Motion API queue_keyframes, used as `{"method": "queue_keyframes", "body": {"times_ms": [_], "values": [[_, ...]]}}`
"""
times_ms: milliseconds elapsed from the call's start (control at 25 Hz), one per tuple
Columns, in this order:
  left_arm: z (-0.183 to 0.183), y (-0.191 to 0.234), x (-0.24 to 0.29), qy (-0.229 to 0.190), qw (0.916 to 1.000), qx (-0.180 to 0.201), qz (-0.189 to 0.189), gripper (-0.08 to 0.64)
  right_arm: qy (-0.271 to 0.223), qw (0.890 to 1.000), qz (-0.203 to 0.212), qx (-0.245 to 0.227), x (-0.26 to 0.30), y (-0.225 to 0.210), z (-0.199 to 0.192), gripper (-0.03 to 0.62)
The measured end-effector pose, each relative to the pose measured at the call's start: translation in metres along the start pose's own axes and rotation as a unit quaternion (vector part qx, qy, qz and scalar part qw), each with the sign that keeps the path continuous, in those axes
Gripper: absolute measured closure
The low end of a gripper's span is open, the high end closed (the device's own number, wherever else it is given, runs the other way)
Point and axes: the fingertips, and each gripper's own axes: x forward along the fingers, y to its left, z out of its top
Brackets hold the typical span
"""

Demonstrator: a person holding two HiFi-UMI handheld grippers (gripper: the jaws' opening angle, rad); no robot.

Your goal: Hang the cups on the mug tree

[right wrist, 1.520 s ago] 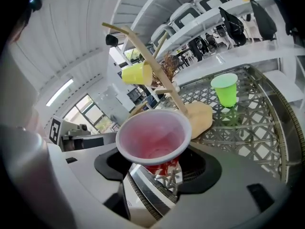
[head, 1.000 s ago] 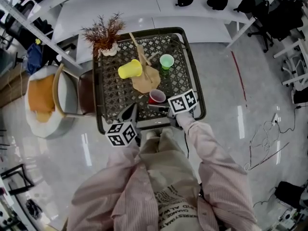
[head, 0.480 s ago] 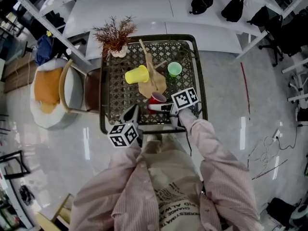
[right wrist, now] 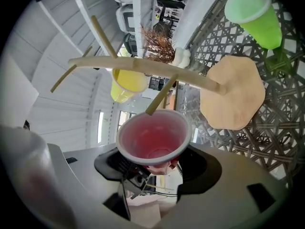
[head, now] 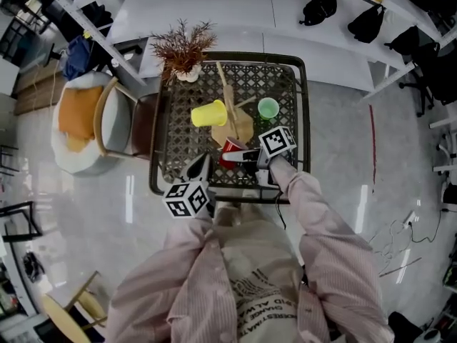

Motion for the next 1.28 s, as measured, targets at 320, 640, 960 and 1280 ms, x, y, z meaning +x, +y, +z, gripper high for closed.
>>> {"method": "queue_keyframes", "body": {"times_ms": [320,640,960,1280], "values": [[0.004,0.004,0.007,-0.008,0.9997,-0.011,0.021,0.561,0.023,0.998,0.045,0.047,0.002,0.001,0.011,0.31],[0.003,0.001,0.014,-0.012,0.9992,-0.018,0.033,0.561,0.042,0.991,0.083,0.095,-0.003,0.002,0.022,0.31],[0.001,0.002,0.018,-0.013,0.9985,-0.024,0.048,0.561,0.072,0.982,0.114,0.13,-0.004,0.001,0.032,0.31],[0.002,0.004,0.022,-0.016,0.9975,-0.03,0.061,0.561,0.074,0.974,0.146,0.158,-0.002,-0.001,0.046,0.31]]}}
